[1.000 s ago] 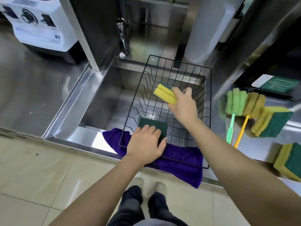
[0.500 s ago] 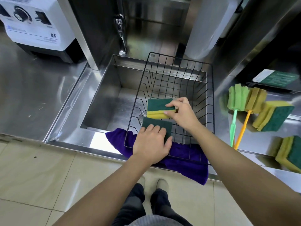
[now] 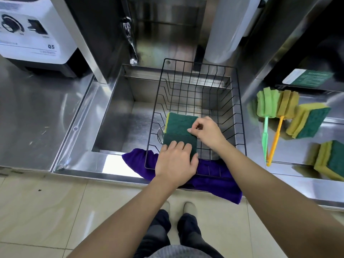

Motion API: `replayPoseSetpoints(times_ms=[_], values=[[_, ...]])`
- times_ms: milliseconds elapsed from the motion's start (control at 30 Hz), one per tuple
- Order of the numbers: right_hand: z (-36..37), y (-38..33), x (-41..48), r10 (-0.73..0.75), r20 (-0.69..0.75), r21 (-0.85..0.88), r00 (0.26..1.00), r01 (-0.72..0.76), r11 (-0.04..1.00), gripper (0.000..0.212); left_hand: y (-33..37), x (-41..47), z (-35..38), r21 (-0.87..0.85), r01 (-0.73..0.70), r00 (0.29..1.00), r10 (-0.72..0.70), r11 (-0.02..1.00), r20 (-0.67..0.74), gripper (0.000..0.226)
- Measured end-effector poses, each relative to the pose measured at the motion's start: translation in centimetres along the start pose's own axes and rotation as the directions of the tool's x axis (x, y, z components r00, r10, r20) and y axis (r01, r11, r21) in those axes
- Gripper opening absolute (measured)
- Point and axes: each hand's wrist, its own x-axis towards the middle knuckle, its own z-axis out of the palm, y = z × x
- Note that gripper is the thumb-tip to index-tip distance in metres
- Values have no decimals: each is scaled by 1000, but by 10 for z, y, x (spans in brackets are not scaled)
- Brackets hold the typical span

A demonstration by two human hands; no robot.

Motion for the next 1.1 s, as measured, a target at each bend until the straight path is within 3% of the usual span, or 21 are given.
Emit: replayPoseSetpoints(times_ms=[167, 267, 467, 600, 733, 833, 933, 1100], values=[[-4, -2, -5, -17, 37, -35, 999, 19, 999, 8, 0, -1, -1, 1, -19, 999, 19, 1000, 40, 37], [-11, 0, -9, -44, 26, -41, 999, 45, 998, 14, 2, -1, -4, 22, -42, 998, 41, 999, 50, 44], [-48, 12, -25, -26, -149, 58, 989, 35, 998, 13, 41, 3, -5, 15, -197, 977, 195, 980, 81, 50], [-88, 20, -42, -47, -345, 11, 937, 53, 999, 15, 69, 10, -1, 10, -295, 945, 291, 955, 148, 57], [-128, 60, -60, 141, -552, 70, 822, -123, 990, 18, 90, 12, 7, 52, -346, 923, 331, 937, 196, 55], [-154, 104, -78, 315, -672, 94, 670, -344, 934, 29, 98, 12, 13, 83, -373, 912, 349, 924, 214, 54], [-172, 145, -100, 372, -761, 10, 531, -564, 826, 42, 102, 13, 16, 77, -372, 914, 350, 925, 206, 54], [-183, 188, -122, 547, -704, 39, 454, -744, 667, 66, 107, 12, 18, 69, -360, 915, 337, 931, 222, 51]])
